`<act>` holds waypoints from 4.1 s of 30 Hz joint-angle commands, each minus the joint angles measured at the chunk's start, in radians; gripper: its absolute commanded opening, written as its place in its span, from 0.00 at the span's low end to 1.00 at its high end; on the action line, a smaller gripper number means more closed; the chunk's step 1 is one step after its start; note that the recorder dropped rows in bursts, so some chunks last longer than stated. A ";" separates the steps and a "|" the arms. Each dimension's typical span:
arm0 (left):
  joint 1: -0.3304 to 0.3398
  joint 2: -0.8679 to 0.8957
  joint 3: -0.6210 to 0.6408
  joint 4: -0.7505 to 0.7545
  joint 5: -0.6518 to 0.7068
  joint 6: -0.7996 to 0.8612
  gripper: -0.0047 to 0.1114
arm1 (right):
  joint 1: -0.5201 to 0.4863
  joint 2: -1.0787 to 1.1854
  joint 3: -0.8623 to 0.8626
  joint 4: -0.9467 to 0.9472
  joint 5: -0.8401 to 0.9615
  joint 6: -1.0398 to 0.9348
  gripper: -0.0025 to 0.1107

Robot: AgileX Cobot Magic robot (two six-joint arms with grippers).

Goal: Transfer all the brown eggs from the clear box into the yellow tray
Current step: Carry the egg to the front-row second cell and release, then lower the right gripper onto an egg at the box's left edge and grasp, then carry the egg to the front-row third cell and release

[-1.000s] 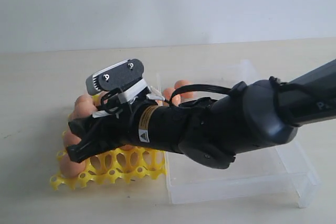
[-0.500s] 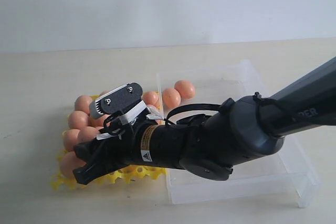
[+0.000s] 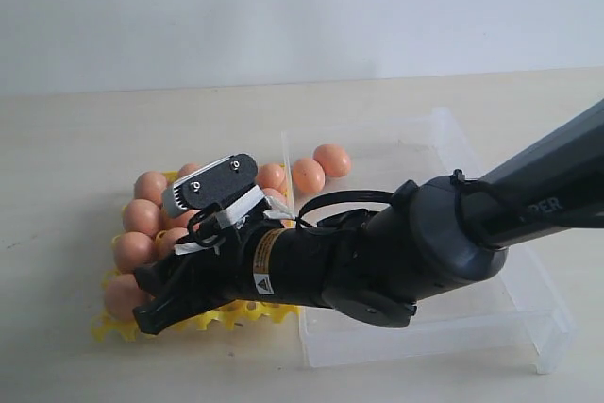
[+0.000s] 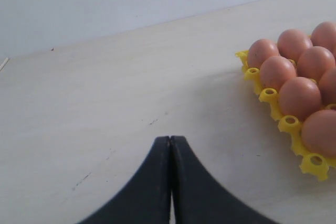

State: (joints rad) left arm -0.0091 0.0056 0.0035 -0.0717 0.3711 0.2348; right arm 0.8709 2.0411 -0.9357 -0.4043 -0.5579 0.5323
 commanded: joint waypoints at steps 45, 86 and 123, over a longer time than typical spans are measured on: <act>-0.001 -0.006 -0.004 -0.001 -0.007 0.000 0.04 | -0.464 0.217 -0.902 0.567 1.394 -0.635 0.48; -0.001 -0.006 -0.004 -0.001 -0.007 0.000 0.04 | -0.386 -0.088 -0.458 0.961 0.899 -0.955 0.02; -0.001 -0.006 -0.004 -0.001 -0.007 0.000 0.04 | -0.056 -0.083 0.230 0.133 -0.288 0.063 0.02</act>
State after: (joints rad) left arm -0.0091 0.0056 0.0035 -0.0717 0.3711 0.2348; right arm 0.8125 1.9466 -0.7095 -0.2578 -0.8126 0.5864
